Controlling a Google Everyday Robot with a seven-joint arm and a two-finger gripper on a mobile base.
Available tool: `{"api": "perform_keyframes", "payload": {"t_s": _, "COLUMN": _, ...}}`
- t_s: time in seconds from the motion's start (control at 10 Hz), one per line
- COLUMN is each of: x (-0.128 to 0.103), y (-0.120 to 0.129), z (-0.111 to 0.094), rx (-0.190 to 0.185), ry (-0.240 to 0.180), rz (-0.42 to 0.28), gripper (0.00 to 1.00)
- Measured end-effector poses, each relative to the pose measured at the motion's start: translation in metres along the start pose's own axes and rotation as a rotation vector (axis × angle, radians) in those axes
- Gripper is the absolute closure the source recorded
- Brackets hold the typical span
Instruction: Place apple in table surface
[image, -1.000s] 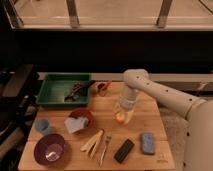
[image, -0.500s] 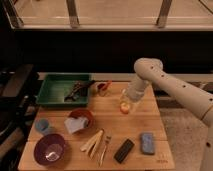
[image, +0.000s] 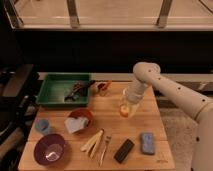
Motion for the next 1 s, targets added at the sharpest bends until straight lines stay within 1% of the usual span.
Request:
{"api": "perform_keyframes", "payload": {"t_s": 0.1, "x": 0.006, "y": 0.001, "z": 0.014, "rx": -0.010, "ry": -0.038, "rz": 0.007, "gripper": 0.93}}
{"api": "perform_keyframes", "payload": {"t_s": 0.2, "x": 0.011, "y": 0.002, "z": 0.027, "rx": -0.024, "ry": -0.083, "rz": 0.013, "gripper": 0.81}}
{"api": "perform_keyframes", "payload": {"t_s": 0.3, "x": 0.013, "y": 0.002, "z": 0.033, "rx": -0.034, "ry": -0.106, "rz": 0.016, "gripper": 0.73}}
{"api": "perform_keyframes", "payload": {"t_s": 0.4, "x": 0.015, "y": 0.002, "z": 0.042, "rx": -0.052, "ry": -0.125, "rz": 0.021, "gripper": 0.61}}
{"api": "perform_keyframes", "payload": {"t_s": 0.5, "x": 0.016, "y": 0.000, "z": 0.050, "rx": -0.066, "ry": -0.134, "rz": 0.021, "gripper": 0.50}}
{"api": "perform_keyframes", "payload": {"t_s": 0.8, "x": 0.017, "y": 0.001, "z": 0.050, "rx": -0.066, "ry": -0.131, "rz": 0.026, "gripper": 0.23}}
{"api": "perform_keyframes", "payload": {"t_s": 0.9, "x": 0.017, "y": 0.002, "z": 0.048, "rx": -0.065, "ry": -0.128, "rz": 0.029, "gripper": 0.20}}
{"api": "perform_keyframes", "payload": {"t_s": 1.0, "x": 0.018, "y": 0.003, "z": 0.047, "rx": -0.065, "ry": -0.129, "rz": 0.032, "gripper": 0.20}}
